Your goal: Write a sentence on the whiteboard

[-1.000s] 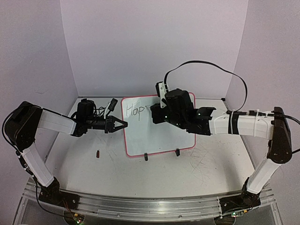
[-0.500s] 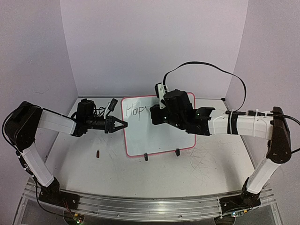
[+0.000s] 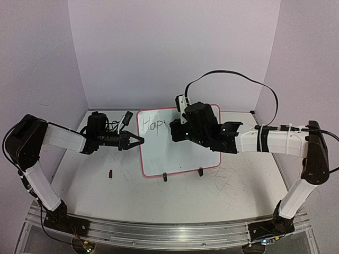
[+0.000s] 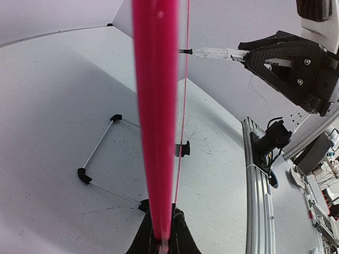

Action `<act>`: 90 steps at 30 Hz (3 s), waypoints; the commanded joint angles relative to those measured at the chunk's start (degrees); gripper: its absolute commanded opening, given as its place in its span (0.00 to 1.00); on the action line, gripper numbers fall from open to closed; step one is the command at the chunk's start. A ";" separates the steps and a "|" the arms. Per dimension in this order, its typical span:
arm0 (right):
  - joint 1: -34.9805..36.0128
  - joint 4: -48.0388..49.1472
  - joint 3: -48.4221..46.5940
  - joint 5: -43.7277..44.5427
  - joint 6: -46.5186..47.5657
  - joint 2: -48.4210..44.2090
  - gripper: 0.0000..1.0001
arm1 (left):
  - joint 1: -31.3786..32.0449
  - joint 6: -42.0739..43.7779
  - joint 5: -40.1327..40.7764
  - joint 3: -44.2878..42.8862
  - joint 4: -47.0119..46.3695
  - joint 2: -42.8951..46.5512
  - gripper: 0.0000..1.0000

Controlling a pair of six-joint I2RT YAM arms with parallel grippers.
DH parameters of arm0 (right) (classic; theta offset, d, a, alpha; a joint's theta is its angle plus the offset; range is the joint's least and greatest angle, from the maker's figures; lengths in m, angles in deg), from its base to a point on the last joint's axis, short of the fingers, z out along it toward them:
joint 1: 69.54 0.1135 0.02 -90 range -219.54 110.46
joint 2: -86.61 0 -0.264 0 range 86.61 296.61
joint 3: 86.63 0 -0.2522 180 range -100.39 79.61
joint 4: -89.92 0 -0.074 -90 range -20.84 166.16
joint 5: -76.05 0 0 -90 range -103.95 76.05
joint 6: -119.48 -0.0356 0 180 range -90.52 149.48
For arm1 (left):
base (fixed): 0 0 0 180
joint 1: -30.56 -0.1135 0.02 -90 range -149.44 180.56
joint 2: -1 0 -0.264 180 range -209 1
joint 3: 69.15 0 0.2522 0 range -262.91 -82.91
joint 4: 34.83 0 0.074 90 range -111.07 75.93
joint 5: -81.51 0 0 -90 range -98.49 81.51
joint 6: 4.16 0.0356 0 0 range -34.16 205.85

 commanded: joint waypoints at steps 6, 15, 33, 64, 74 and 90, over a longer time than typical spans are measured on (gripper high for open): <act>0.96 -1.34 2.61 -0.29 -2.27 -1.59 0.00 | 0.43 2.28 1.73 -0.30 0.99 1.38 0.00; 2.11 -1.85 3.96 -0.60 -3.89 -1.71 0.00 | 0.43 2.30 1.65 -0.39 0.97 1.27 0.00; 2.06 2.76 1.38 -1.68 -1.68 -5.39 0.00 | 0.46 2.12 1.73 -0.33 0.95 1.60 0.00; -0.39 1.64 -2.82 0.19 0.48 0.13 0.00 | 0.45 2.23 1.65 -0.47 1.04 1.41 0.00; -0.39 0.33 -3.41 1.30 0.10 0.76 0.00 | 0.46 2.21 1.62 -0.39 1.07 1.41 0.00; -0.35 -1.06 -0.35 4.32 -0.88 -2.22 0.00 | 0.44 2.12 1.67 -0.66 1.13 1.43 0.00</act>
